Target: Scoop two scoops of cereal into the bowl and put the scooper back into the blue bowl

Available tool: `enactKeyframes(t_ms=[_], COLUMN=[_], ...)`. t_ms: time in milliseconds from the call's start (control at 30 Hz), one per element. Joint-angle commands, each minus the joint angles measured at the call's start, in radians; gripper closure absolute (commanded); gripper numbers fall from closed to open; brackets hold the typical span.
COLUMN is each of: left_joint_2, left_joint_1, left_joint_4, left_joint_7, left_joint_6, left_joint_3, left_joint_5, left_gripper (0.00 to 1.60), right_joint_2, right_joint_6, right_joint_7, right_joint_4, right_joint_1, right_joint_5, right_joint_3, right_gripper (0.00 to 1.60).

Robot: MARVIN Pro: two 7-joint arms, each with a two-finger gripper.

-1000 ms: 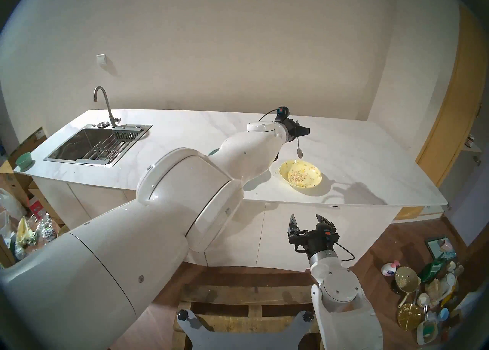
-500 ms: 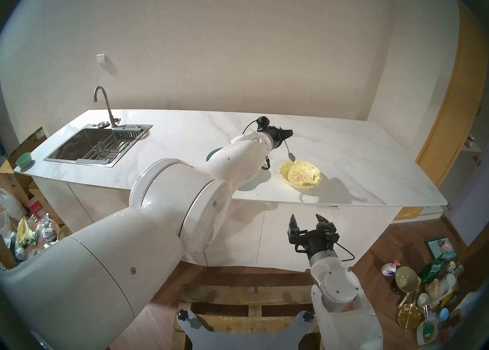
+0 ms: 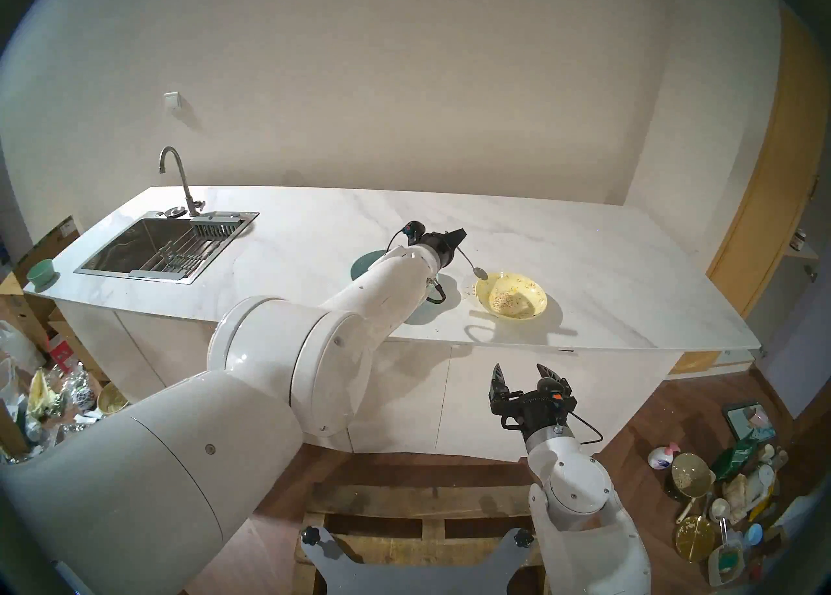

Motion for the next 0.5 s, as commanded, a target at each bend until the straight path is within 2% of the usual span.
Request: enactKeyframes(t_ms=[0, 267, 467], left_joint_2=[-0.003, 0.007, 0.04], left_joint_1=[-0.032, -0.062, -0.077], left_joint_4=[-0.032, -0.056, -0.085], left_joint_7=[-0.05, -0.077, -0.113], left_joint_6=[-0.002, 0.006, 0.009], left_joint_3=[-0.01, -0.036, -0.046], left_joint_5=[-0.012, -0.022, -0.029], left_gripper=[1.6, 1.6, 1.6], right_joint_2=[-0.001, -0.001, -0.001], right_joint_6=[-0.005, -0.006, -0.006], right_joint_7=[-0.001, -0.001, 0.0], right_joint_4=[-0.025, -0.023, -0.021], right_joint_1=[0.005, 0.007, 0.008], right_joint_5=[0.0, 0.0, 0.0], right_joint_3=[0.0, 0.0, 0.0], right_gripper=[0.0, 0.0, 0.0])
